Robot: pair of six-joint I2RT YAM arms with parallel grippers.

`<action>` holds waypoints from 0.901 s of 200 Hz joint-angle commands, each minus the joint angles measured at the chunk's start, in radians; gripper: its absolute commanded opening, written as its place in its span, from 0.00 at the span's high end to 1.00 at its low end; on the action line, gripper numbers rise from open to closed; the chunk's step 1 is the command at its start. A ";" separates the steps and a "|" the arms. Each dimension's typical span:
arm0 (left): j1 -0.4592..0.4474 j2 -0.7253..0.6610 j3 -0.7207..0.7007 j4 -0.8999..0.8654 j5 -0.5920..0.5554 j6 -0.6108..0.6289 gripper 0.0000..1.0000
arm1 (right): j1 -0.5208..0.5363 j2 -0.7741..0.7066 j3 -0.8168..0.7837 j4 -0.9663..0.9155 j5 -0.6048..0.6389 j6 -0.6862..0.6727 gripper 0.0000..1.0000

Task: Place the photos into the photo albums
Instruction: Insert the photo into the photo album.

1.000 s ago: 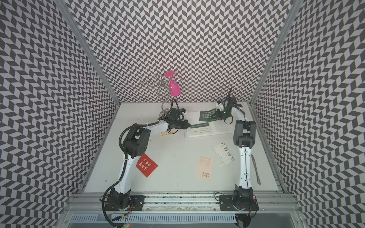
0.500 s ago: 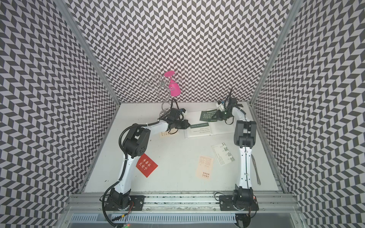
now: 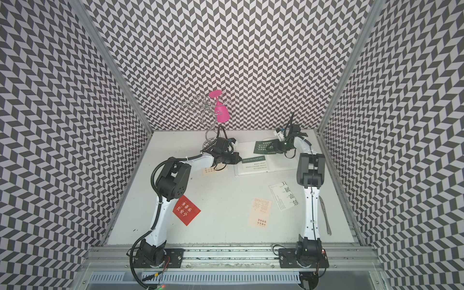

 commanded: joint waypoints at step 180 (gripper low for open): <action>-0.002 -0.016 -0.036 -0.073 -0.022 -0.006 0.92 | -0.043 -0.059 -0.046 0.131 0.030 0.071 0.98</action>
